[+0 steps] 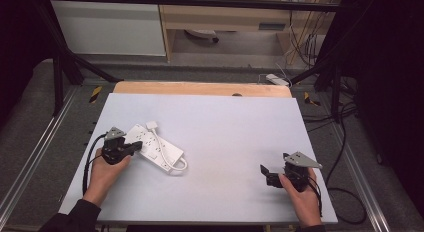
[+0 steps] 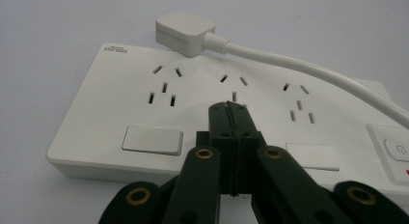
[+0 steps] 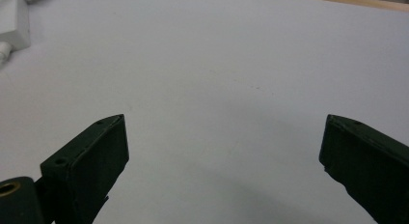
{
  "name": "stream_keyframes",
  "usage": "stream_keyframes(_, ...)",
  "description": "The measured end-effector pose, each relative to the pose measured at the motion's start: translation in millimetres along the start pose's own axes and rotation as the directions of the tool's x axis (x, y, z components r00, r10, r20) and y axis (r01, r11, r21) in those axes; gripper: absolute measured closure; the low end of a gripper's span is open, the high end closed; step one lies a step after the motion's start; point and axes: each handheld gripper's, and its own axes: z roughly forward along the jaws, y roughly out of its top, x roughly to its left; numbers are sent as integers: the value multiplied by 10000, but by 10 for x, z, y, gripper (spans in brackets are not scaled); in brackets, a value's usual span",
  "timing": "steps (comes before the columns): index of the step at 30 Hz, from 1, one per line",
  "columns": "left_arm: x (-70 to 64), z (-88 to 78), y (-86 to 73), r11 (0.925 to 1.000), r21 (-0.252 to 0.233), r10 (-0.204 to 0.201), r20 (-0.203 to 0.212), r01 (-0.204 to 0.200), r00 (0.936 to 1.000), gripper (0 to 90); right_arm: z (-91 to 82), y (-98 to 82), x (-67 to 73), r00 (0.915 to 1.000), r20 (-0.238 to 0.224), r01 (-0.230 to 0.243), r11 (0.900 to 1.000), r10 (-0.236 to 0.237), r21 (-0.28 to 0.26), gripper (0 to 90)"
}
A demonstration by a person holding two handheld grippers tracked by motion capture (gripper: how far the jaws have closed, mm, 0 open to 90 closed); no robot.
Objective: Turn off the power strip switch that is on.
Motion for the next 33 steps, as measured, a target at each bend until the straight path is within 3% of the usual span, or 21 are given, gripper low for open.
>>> stream_keyframes(23, 32, -15, -4, 9998, 67, 183, -201, -182, 9996, 900, -1, -1, 3, 10000, -39, -4, 10000, 4, 58, 38)
stream_keyframes(27, 59, -17, -16, 9999, -15, -162, -19, 162, 9999, 900, 1, -2, 2, 10000, -34, 12, 10000, -12, 64, 38)
stream_keyframes(33, 50, -15, -15, 10000, -25, -78, -92, 78, 9999, 900, 1, -1, 2, 10000, -34, -2, 10000, 3, 64, 38)
